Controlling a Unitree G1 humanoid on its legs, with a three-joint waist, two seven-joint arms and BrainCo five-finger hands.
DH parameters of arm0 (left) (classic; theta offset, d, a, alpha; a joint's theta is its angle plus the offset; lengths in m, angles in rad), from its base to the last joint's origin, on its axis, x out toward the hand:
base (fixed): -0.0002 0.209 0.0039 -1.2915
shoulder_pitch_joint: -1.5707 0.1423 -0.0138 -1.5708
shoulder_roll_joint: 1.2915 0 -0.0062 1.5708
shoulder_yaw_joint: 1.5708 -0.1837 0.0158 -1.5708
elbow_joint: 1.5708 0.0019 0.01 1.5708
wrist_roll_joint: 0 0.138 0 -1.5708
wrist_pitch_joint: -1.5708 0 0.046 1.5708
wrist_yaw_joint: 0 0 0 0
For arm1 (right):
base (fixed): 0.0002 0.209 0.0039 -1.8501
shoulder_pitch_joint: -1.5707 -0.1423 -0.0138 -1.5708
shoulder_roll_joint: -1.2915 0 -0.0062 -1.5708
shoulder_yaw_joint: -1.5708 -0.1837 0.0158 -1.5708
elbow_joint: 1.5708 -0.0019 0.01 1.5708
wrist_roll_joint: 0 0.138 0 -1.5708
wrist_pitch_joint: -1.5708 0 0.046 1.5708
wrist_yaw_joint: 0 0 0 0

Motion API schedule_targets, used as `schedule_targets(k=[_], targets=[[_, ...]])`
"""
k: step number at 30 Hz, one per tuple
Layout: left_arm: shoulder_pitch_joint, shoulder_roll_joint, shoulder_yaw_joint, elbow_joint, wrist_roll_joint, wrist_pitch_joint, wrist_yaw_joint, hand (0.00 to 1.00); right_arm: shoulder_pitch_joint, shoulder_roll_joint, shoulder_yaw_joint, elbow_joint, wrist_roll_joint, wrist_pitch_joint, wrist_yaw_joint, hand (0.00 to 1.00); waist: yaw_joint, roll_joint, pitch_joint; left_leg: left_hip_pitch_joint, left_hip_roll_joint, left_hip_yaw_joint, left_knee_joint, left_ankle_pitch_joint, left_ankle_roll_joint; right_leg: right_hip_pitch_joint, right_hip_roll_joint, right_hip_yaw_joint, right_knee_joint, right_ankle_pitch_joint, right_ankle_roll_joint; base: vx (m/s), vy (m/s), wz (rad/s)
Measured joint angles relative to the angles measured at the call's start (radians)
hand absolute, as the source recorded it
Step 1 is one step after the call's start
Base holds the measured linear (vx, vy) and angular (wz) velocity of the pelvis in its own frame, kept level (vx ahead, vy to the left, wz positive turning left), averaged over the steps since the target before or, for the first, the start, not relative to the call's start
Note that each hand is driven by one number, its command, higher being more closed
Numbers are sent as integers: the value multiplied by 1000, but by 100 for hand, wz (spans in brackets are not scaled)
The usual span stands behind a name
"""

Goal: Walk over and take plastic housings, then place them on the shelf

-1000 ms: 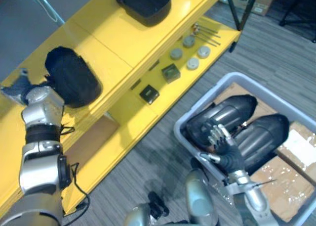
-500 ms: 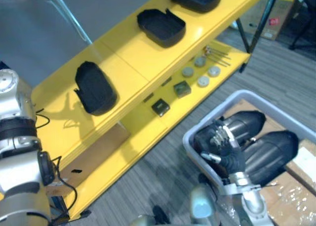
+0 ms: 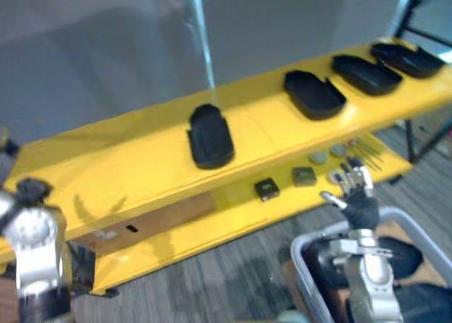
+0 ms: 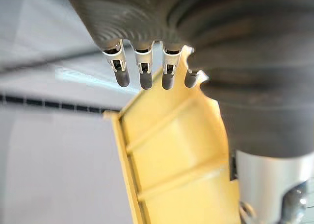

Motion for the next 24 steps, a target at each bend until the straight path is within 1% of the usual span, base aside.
schedule_targets(k=[1, 2, 4, 6, 7, 9, 10, 11, 16, 19, 21, 24], targets=[[45, -35, 5, -29, 0, 1, -59, 0, -16, 2, -21, -1, -5, 1, -12, 0, 17, -4, -3, -5, -4, -18, 0, 1, -2, 14, -2, -21, -11, 2, -1, -34, -11, 48], [62, -50, 6, -36, -1, 3, -83, 0, -24, 3, -27, -1, -5, 3, -16, 0, 24, -6, -5, -10, -6, -25, 1, 3, -3, 15, -3, -28, -13, 2, -1, -53, -7, 41], [103, -93, 7, -54, -12, 20, -170, 0, -51, 11, -31, -1, -7, 19, -28, 0, 35, -4, -8, -36, -12, -50, 1, 11, -3, 15, -4, -51, -23, 13, -6, -74, -5, 30], [121, -131, 6, -74, -49, 21, -213, 0, -53, 30, -31, -2, -8, 36, -38, 0, 40, -6, -8, -44, -15, -56, -16, 23, -5, 15, -4, -58, -32, 20, -13, -67, -4, 13], [127, -144, 6, -77, -51, 21, -222, 0, -52, 37, -32, -2, -9, 41, -40, 0, 40, -8, -9, -48, -16, -59, -18, 27, -5, 14, -4, -62, -35, 22, -15, -64, -12, 13], [132, -178, 5, -90, -74, 21, -253, 0, -50, 57, -32, -2, -36, 51, -59, 0, 41, -17, -7, -51, -18, -69, -32, 40, -9, 14, -5, -79, -42, 25, -17, -40, -16, 15], [134, -183, 5, -98, -83, 21, -258, 0, -50, 61, -32, -2, -45, 53, -59, 0, 41, -20, -5, -52, -17, -69, -33, 41, -9, 14, -4, -79, -42, 25, -18, -18, -9, 7], [117, -206, -42, -99, -77, 21, -259, 0, -39, 82, -18, -4, -83, 56, -81, 0, 41, -59, 8, -29, -17, -67, -98, 60, 5, 12, -5, -82, -42, 53, -32, 0, 0, 0], [117, -206, -47, -98, -77, 21, -258, 0, -34, 82, -19, -4, -83, 56, -80, 0, 40, -57, 10, -29, -17, -68, -97, 62, 7, 12, -5, -82, -42, 60, -33, 0, 0, 0], [118, -222, -82, -94, -77, 21, -251, 0, 0, 84, -34, -4, -82, 56, -76, 0, 39, -46, 19, -30, -21, -68, -89, 66, 6, 12, -8, -81, -42, 69, -35, 0, 0, 0], [117, -255, -86, -94, -78, 17, -249, 0, 31, 113, -72, -4, -81, 55, -67, 0, 34, -35, 35, -31, -25, -65, -86, 66, 9, 12, -12, -79, -42, 71, -34, -48, 24, -3], [117, -263, -98, -94, -78, 16, -246, 0, 75, 143, -113, -4, -80, 55, -54, 0, 22, -27, 59, -31, -25, -64, -88, 64, 13, 12, -12, -78, -42, 67, -37, -55, -4, -2]])
